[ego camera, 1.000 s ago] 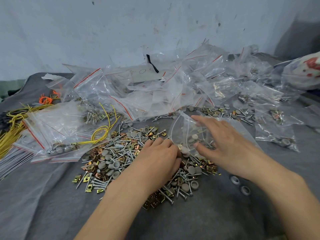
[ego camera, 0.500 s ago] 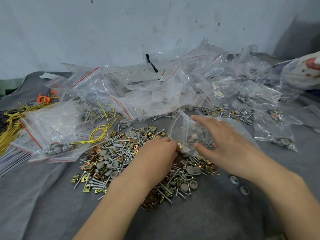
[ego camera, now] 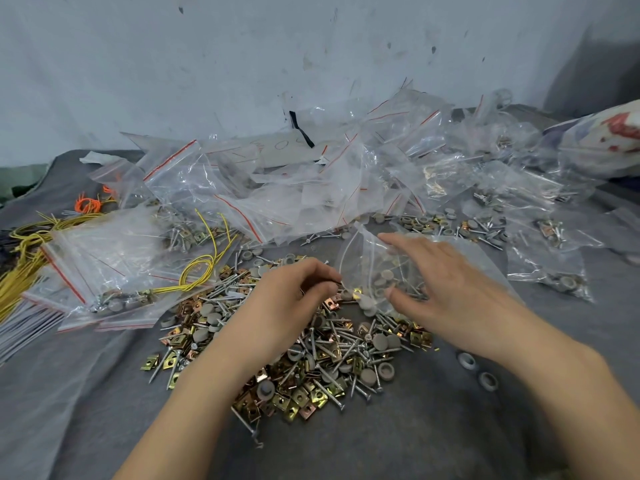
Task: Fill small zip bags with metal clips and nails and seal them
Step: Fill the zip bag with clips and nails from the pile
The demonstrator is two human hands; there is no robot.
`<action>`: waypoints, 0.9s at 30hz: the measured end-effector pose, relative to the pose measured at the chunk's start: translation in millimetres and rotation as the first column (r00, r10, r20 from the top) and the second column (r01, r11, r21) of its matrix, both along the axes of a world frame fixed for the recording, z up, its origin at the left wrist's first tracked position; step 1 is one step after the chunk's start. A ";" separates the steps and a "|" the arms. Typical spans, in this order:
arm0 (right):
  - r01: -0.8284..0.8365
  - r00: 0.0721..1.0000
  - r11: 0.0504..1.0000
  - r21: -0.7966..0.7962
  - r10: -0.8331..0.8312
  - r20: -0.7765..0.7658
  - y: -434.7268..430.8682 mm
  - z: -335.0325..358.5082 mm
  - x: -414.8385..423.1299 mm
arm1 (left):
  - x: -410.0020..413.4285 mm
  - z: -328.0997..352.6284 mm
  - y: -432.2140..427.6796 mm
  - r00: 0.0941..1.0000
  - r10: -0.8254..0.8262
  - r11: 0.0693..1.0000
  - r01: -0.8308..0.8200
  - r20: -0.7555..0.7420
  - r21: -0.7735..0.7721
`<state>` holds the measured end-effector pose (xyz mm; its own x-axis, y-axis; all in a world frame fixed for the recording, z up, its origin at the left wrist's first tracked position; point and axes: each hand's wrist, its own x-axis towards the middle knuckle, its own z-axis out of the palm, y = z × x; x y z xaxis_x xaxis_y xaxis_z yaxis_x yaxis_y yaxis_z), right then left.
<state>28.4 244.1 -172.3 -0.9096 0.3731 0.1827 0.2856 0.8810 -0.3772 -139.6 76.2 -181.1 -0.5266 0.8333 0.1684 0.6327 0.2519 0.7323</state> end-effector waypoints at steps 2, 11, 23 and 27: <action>0.000 1.000 1.000 -0.001 0.000 0.002 -0.3 0.0 0.1 | -2.1 1.4 1.6 0.999 0.047 0.998 -0.046 -0.011 0.038; -0.001 1.000 1.000 0.001 0.001 -0.023 2.2 -4.3 -1.9 | 8.8 6.3 39.7 0.999 -0.013 0.998 0.011 0.036 0.056; -0.004 1.000 1.000 0.028 0.004 0.010 -0.1 -2.8 -3.1 | -3.3 19.7 21.2 0.969 0.076 0.973 -0.124 0.234 0.196; 0.000 0.999 1.000 0.031 -0.001 0.035 -1.3 -2.0 -2.1 | -6.8 18.7 -0.2 0.995 0.079 0.989 -0.086 0.060 0.118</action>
